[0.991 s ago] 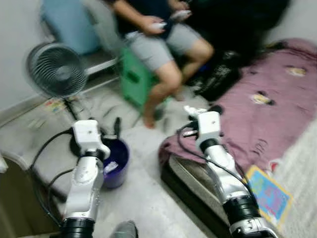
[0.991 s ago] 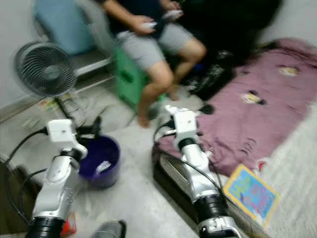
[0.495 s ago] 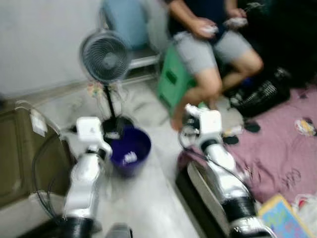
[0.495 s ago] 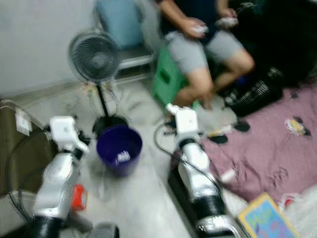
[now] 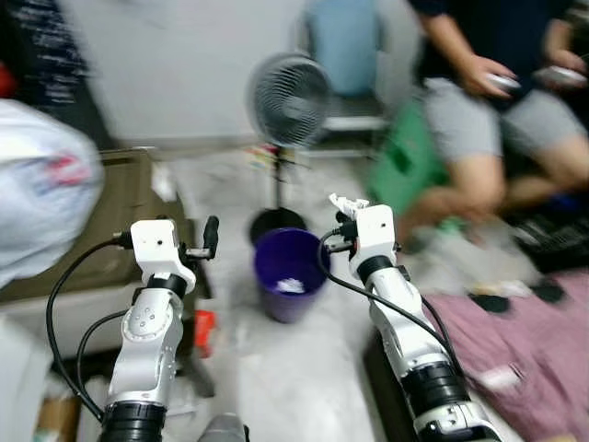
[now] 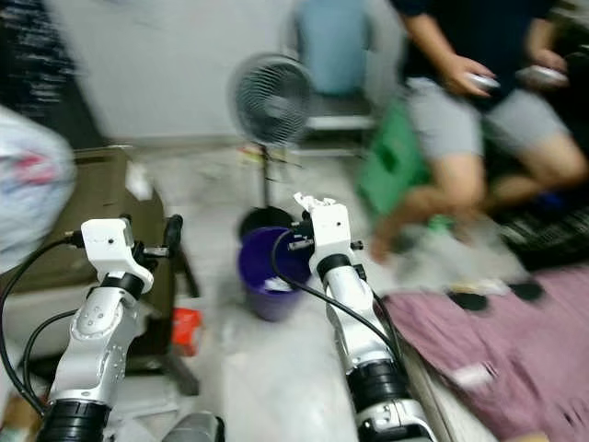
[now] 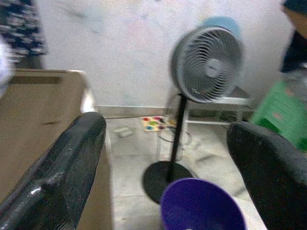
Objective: Clean up the room
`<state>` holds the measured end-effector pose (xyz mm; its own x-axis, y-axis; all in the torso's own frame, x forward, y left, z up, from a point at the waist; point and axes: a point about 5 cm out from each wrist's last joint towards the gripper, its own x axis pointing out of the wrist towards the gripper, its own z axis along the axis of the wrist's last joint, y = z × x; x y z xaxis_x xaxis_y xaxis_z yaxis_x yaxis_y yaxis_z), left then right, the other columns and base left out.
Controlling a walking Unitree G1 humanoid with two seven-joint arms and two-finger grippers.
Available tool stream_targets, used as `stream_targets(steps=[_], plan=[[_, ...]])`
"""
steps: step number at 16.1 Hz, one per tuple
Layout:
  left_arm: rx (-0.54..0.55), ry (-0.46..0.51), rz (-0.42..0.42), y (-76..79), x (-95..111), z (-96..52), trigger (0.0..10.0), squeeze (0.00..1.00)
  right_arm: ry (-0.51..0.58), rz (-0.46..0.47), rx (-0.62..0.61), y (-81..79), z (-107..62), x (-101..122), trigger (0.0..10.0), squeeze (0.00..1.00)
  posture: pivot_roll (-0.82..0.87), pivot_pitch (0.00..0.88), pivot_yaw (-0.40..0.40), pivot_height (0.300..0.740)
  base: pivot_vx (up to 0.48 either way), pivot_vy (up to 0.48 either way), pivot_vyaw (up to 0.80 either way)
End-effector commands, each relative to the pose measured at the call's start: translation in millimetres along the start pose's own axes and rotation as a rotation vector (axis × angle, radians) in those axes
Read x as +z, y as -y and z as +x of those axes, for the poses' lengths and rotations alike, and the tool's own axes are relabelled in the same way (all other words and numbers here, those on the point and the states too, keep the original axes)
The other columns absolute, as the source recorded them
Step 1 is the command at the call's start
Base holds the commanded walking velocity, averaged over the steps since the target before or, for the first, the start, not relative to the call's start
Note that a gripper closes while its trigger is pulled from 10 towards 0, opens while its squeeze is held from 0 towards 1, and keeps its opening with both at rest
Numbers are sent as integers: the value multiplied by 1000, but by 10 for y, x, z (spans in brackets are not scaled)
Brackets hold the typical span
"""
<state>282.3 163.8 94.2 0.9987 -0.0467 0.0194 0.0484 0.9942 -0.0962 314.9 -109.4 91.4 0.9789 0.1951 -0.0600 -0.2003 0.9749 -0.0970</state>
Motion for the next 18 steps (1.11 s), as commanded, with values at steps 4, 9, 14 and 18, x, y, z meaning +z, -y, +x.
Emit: stream_targets(steps=[4,9,14,18], plan=[[-20,1,-9,51,1,6,10000,0,7,2,-11,47,9,18,10000,0,92,0,-56,740,0,0,161],[-40,13,-24,74,14,2,10000,0,5,0,-9,44,13,18,10000,0,90,0,-56,740,56,0,0],[-41,14,-30,80,18,3,10000,0,10,2,-5,44,14,29,10000,0,86,0,-57,740,315,0,0],[-42,13,-31,75,18,7,10000,0,17,6,-2,40,17,38,10000,0,87,0,-57,740,317,0,0]])
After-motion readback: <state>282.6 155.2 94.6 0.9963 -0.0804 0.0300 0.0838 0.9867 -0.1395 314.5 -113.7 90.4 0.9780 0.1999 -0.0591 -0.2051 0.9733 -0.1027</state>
